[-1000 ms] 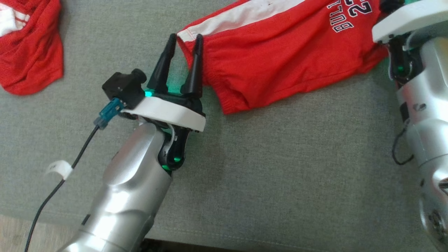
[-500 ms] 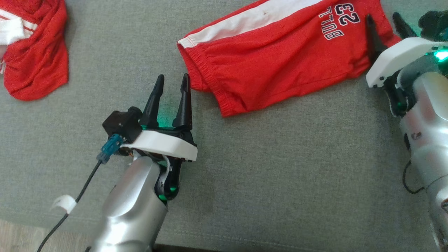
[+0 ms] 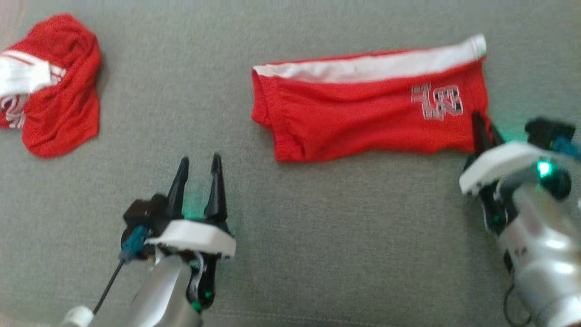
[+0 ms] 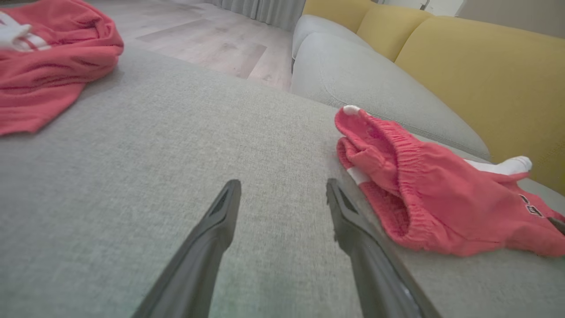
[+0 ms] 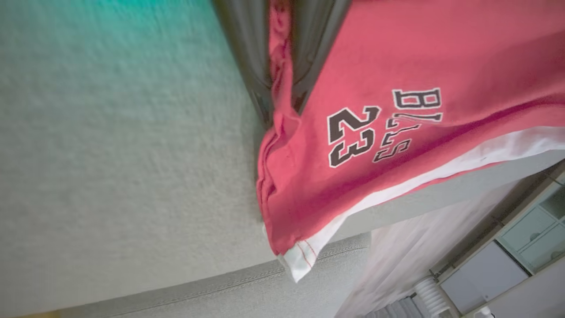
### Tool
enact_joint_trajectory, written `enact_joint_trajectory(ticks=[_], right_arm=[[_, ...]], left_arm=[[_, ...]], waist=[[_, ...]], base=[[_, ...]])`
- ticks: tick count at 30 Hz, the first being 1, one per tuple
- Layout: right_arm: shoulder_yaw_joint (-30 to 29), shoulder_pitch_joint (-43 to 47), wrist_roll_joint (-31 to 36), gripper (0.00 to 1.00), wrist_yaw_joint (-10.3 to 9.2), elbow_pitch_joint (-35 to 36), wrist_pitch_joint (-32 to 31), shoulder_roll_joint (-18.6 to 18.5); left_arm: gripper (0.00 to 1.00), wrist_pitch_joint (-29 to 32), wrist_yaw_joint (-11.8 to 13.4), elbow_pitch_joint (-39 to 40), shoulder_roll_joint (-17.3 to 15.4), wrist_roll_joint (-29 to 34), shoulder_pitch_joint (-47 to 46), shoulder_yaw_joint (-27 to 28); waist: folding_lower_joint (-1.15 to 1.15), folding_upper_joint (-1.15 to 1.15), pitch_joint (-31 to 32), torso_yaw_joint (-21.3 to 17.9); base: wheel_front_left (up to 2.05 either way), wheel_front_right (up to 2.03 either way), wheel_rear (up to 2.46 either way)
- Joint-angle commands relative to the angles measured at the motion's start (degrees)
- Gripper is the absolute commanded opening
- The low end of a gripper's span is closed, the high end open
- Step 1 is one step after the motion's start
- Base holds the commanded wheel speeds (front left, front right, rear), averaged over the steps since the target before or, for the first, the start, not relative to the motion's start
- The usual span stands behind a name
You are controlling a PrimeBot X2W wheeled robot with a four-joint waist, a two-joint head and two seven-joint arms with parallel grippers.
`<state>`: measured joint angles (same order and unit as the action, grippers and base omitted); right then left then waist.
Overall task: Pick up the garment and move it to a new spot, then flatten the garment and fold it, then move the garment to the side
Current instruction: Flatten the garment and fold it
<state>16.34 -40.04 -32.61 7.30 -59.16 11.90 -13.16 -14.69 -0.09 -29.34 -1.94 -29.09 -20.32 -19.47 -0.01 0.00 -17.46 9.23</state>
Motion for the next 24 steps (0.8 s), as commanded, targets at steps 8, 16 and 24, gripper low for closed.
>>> enact_joint_trajectory(ticks=[8,16,24], right_arm=[[0.2,10.4,-5.8,0.0,0.19,4.8,2.0,-0.3],[-0.4,10.7,-6.1,0.0,0.19,7.8,2.7,-1.5],[6.6,4.9,-4.3,0.0,0.19,15.6,2.1,4.5]], left_arm=[[1.0,-0.3,-1.1,0.9,-0.9,2.6,6.9,5.8],[1.0,-0.3,-1.7,1.0,-0.9,3.1,9.8,6.0],[1.0,-0.3,-1.6,0.9,-0.9,1.5,9.8,4.0]], waist=[[0.01,0.0,8.4,-3.3],[0.01,0.0,8.9,-2.2],[0.01,0.0,9.1,1.8]], base=[[0.0,0.0,0.0],[0.0,0.0,0.0],[0.0,0.0,0.0]])
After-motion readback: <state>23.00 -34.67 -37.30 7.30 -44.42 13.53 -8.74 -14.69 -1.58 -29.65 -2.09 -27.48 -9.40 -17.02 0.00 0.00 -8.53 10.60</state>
